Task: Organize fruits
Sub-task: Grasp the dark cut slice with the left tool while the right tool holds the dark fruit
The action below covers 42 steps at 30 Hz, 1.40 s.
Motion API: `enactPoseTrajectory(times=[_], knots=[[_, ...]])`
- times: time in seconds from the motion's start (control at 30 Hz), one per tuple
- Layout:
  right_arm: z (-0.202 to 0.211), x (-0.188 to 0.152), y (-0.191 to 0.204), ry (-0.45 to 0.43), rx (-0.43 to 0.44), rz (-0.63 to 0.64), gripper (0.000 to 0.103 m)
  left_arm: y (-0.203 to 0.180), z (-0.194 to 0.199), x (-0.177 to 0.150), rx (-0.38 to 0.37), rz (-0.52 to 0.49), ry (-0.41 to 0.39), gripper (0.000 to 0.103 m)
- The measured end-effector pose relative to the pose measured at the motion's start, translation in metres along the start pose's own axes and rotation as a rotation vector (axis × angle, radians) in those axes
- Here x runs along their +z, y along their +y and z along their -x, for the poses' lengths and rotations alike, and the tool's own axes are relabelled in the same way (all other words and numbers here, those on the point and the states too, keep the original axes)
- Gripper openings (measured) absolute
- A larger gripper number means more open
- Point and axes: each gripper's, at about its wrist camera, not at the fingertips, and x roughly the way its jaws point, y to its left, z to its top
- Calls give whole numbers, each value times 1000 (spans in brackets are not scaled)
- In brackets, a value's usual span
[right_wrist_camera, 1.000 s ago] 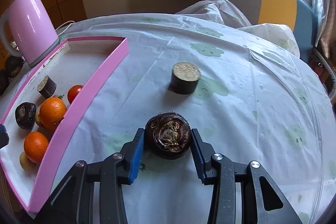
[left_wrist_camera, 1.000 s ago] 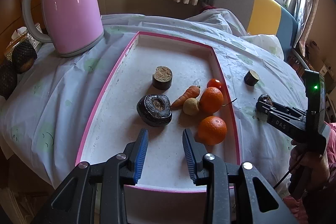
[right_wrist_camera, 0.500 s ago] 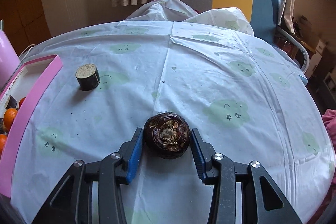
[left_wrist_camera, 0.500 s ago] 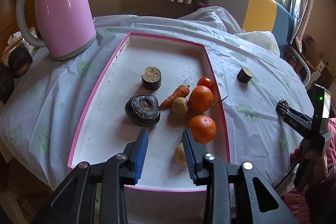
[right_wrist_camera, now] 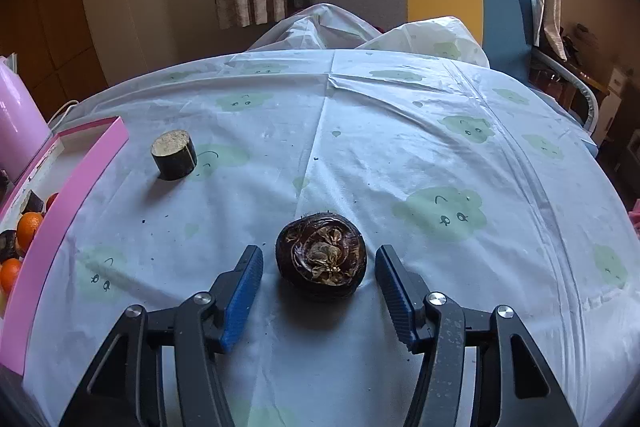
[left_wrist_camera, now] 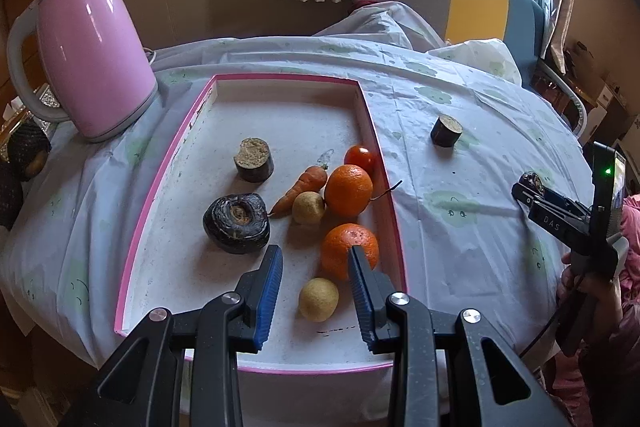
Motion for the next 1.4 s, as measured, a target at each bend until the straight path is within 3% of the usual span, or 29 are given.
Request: enactPoseTrajectory(times=[0.3, 0.63, 1.0, 1.13, 1.4], knots=[[-1, -2, 0, -11, 10, -2, 63, -26, -9, 18, -23, -50, 12, 34], [1, -3, -3, -21, 25, -15, 63, -65, -29, 47, -106, -88, 35, 34], [1, -3, -4, -26, 36, -23, 63, -113, -78, 89, -177, -115, 89, 34], [0, -3, -4, -27, 41, -24, 64, -128, -100, 101, -194, -108, 113, 46], [0, -3, -6, -30, 63, -31, 67, -150, -142, 119, -165, -99, 145, 49]])
